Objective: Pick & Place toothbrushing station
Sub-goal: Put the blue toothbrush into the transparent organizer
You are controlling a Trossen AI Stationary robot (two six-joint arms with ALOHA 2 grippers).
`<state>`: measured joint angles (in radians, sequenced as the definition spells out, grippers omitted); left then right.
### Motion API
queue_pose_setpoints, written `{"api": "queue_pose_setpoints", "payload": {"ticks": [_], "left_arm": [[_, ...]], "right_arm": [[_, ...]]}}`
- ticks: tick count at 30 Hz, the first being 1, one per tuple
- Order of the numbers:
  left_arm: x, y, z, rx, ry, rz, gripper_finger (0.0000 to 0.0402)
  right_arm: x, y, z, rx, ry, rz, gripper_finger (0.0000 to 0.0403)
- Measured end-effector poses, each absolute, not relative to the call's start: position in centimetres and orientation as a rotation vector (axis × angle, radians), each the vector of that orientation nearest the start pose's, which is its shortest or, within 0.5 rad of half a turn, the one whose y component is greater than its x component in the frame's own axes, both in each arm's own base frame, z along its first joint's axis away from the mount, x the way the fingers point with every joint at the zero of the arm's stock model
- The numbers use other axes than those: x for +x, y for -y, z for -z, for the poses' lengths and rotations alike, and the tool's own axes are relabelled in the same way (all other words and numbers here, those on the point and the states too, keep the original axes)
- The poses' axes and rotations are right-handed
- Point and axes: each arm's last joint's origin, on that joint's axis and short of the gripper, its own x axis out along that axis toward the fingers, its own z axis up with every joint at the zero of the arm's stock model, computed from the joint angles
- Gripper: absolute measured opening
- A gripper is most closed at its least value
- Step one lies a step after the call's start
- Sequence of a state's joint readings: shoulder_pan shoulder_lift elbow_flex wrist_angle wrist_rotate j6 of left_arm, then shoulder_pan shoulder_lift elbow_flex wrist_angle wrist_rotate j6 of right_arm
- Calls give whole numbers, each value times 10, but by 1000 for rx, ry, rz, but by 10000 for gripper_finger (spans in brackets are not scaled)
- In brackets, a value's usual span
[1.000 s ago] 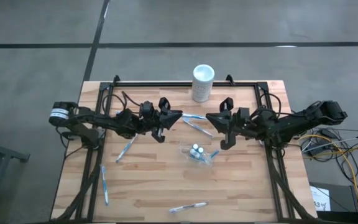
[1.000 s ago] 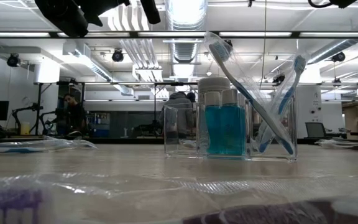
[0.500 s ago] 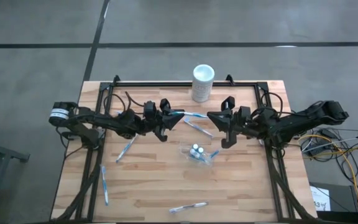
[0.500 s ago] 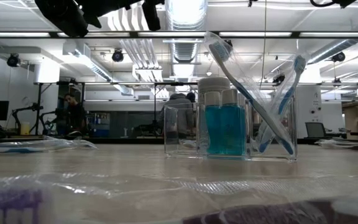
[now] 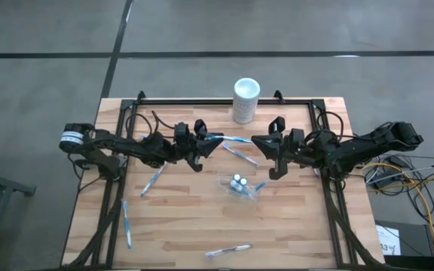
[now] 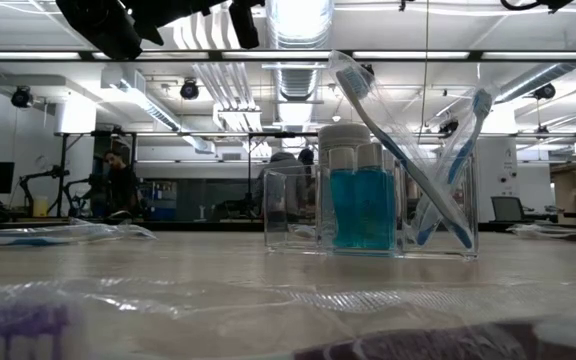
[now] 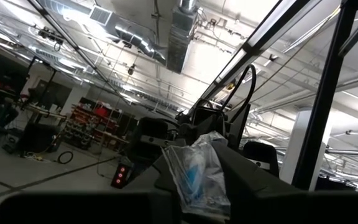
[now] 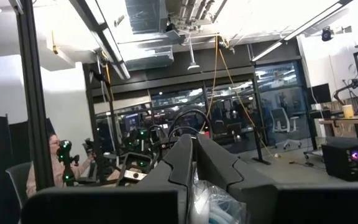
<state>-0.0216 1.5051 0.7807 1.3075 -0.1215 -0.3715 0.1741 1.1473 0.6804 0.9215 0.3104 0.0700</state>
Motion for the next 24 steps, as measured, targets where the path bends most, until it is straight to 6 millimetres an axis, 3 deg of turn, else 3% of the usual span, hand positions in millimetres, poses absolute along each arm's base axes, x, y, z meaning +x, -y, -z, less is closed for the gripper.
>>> {"api": "queue_pose_setpoints", "payload": {"ticks": [12,24], "left_arm": [[306,4,-303,-398,596,21,27],[307,4,-302,-402,587,30,46]], "right_arm": [[241,-33,-329,176,447,119,13],[239,-33,-331,155,447,118,13]]}}
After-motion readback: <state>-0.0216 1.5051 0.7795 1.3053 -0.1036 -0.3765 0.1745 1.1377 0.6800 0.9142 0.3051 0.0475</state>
